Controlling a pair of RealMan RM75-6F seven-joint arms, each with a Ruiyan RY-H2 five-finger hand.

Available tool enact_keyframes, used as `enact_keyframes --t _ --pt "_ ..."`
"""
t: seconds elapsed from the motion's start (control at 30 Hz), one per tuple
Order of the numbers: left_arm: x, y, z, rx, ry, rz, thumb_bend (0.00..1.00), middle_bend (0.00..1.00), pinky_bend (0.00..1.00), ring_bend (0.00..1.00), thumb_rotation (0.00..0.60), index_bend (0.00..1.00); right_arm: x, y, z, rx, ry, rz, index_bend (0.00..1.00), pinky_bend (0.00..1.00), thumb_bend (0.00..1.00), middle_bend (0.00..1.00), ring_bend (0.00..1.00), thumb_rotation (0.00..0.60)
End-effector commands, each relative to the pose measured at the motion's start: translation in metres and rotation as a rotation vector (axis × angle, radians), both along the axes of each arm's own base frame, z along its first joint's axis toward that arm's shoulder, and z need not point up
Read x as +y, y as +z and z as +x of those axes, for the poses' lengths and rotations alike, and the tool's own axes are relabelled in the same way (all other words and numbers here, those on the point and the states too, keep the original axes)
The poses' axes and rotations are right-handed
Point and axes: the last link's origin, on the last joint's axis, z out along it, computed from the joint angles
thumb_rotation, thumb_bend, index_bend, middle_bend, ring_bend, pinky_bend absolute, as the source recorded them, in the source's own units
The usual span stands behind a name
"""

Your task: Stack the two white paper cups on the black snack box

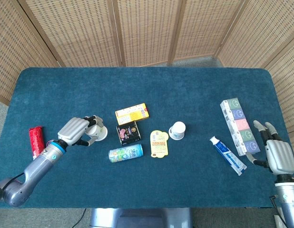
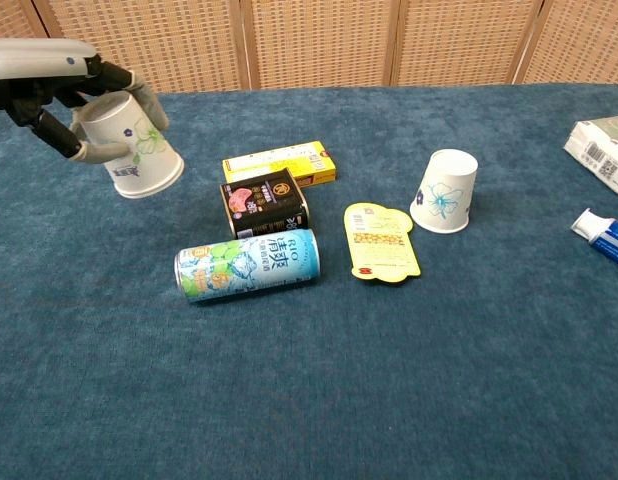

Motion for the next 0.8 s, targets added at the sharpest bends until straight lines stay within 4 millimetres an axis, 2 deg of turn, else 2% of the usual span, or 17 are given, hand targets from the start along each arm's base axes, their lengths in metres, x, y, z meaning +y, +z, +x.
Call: enact_keyframes --t 0.03,0.3,0.8 --pt "0.000 -0.002 0.009 -0.008 -0.020 -0.010 0.48 0.26 0.64 0.34 0.600 0.35 -0.001 -0.001 0.001 0.002 0.005 0.004 0.00 0.32 0.28 0.18 0.00 0.600" --pt "0.006 -0.009 0.027 -0.018 -0.056 -0.026 0.48 0.26 0.64 0.34 0.600 0.35 0.000 -0.001 0.002 -0.003 0.009 -0.001 0.00 0.32 0.28 0.18 0.00 0.600" --pt "0.022 -0.033 0.048 -0.019 -0.084 -0.059 0.48 0.26 0.64 0.34 0.600 0.35 0.005 0.002 0.003 -0.005 0.014 -0.009 0.00 0.32 0.28 0.18 0.00 0.600"
